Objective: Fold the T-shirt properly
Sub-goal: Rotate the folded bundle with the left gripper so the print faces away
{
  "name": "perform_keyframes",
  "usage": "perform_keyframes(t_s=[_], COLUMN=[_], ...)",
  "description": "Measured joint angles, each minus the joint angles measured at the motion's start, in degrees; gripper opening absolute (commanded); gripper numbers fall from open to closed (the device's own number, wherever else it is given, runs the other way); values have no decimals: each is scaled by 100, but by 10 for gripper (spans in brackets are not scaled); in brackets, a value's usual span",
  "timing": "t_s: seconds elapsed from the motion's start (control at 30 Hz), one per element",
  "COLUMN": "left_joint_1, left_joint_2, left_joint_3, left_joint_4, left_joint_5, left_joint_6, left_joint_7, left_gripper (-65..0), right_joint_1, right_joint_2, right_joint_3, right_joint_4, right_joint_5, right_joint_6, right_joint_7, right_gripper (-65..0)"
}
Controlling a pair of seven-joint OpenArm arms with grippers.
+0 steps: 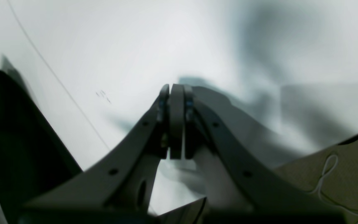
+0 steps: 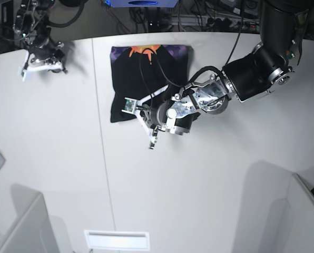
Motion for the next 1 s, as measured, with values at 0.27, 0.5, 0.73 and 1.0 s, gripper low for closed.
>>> perform_keyframes(t_s=[0.27, 0.5, 0.73, 1.0], left_joint_1=[37, 15, 2, -221], left_joint_2=[-17, -2, 39, 79], left_joint_3=[-195, -291, -293, -315], left_joint_4=[-90, -109, -109, -107], left_joint_5=[-46, 17, 9, 0], left_joint_6=[-4, -17, -15, -17], left_joint_7=[-17, 31, 72, 66], left_gripper=[-650, -650, -415, -217], right_joint_1=[15, 125, 127, 127], right_joint_2=[2, 2, 2, 2], right_joint_3=[2, 0, 0, -22], right_joint_4=[11, 17, 17, 17], right_joint_5=[2, 4, 2, 2], right_joint_6=[0, 2, 2, 2], right_joint_7=[35, 33, 31, 31], right_gripper=[-650, -650, -650, -650])
